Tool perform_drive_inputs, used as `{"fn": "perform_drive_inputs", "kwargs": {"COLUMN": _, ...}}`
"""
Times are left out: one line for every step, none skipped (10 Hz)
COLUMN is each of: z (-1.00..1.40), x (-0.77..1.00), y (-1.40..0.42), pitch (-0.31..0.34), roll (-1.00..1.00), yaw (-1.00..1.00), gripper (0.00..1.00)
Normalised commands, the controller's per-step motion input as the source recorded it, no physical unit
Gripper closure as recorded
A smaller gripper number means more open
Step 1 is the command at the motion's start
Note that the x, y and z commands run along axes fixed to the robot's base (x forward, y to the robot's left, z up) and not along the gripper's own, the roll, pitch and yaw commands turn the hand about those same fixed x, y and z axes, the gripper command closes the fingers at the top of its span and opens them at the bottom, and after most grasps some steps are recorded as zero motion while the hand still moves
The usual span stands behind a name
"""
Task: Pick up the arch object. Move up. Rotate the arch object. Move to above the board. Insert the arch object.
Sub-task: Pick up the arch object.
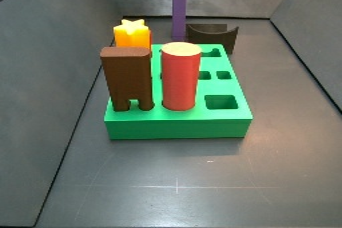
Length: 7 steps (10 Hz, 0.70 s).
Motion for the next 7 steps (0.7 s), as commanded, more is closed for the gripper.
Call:
{"fn": "perform_drive_inputs", "kwargs": {"z": -0.30, "x": 0.00, "y": 0.27, "pitch": -0.001, "roll": 0.00, "yaw": 0.00, "gripper": 0.00}}
{"fn": "perform_drive_inputs", "kwargs": {"z": -0.29, "x": 0.63, "y": 0.37, "pitch": 0.176, "roll": 0.00, "yaw": 0.00, "gripper": 0.00}}
{"fn": "perform_drive_inputs", "kwargs": {"z": -0.24, "x": 0.64, "y": 0.55, "pitch": 0.151, "roll": -0.09, "yaw": 0.00, "gripper": 0.00}}
{"fn": "perform_drive_inputs", "kwargs": {"z": -0.56, "x": 0.13, "y": 0.29, "pitch": 0.000, "roll": -0.06, "yaw": 0.00, "gripper": 0.00}}
{"fn": "perform_drive_inputs", "kwargs": {"z": -0.87, "x": 0.00, "y": 0.21, "pitch": -0.101, "roll": -0.12, "yaw": 0.00, "gripper": 0.00}}
{"fn": "perform_drive_inputs", "kwargs": {"z": -0.91, "x": 0.00, "y": 0.06, "pitch": -0.097, "roll": -0.10, "yaw": 0.00, "gripper": 0.00}}
{"fn": "perform_drive_inputs", "kwargs": {"z": -0.97, "x": -0.05, "y": 0.03, "pitch": -0.076, "roll": -0.09, "yaw": -0.05, "gripper": 0.00}}
